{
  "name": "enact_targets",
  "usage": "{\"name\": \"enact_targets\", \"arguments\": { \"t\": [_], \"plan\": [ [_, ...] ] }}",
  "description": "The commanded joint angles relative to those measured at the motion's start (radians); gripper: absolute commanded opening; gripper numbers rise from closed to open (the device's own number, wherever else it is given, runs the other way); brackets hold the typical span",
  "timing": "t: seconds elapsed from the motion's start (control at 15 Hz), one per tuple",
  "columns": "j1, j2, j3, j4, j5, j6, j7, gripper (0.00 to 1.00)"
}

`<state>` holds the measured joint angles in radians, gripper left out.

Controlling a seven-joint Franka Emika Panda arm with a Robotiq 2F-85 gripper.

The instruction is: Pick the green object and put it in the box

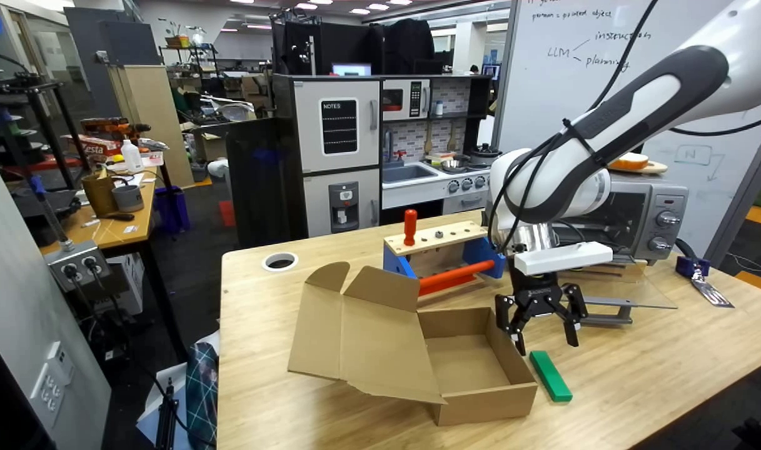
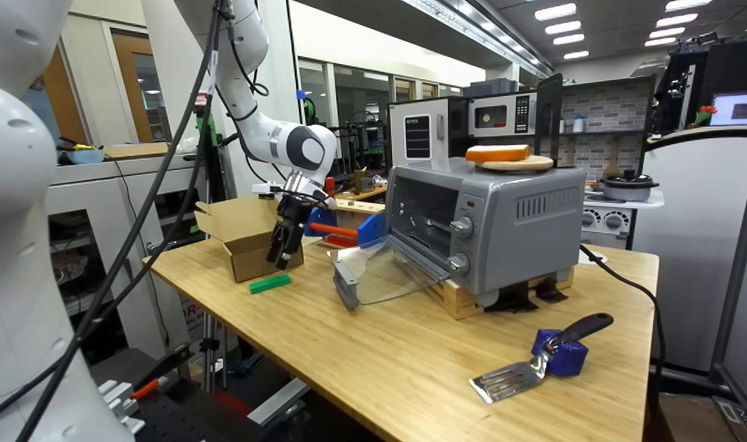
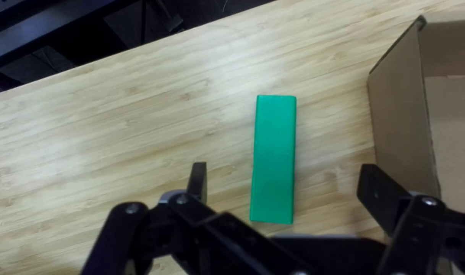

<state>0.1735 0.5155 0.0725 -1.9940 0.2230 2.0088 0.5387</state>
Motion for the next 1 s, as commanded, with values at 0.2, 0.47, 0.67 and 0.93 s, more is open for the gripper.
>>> {"name": "enact_targets", "arguments": {
  "t": [0.2,0.47,0.67,0.93],
  "plan": [
    [-0.015,-0.041,-0.005,-0.015,0.032,0.034,-0.061,1.00],
    [-0.029,-0.027,-0.012,-0.018,0.058,0.031,-0.086,1.00],
    [-0.042,0.007,-0.012,-0.012,0.086,0.020,-0.090,1.00],
    [-0.038,0.056,-0.007,0.008,0.106,0.010,-0.099,1.00]
  ]
}}
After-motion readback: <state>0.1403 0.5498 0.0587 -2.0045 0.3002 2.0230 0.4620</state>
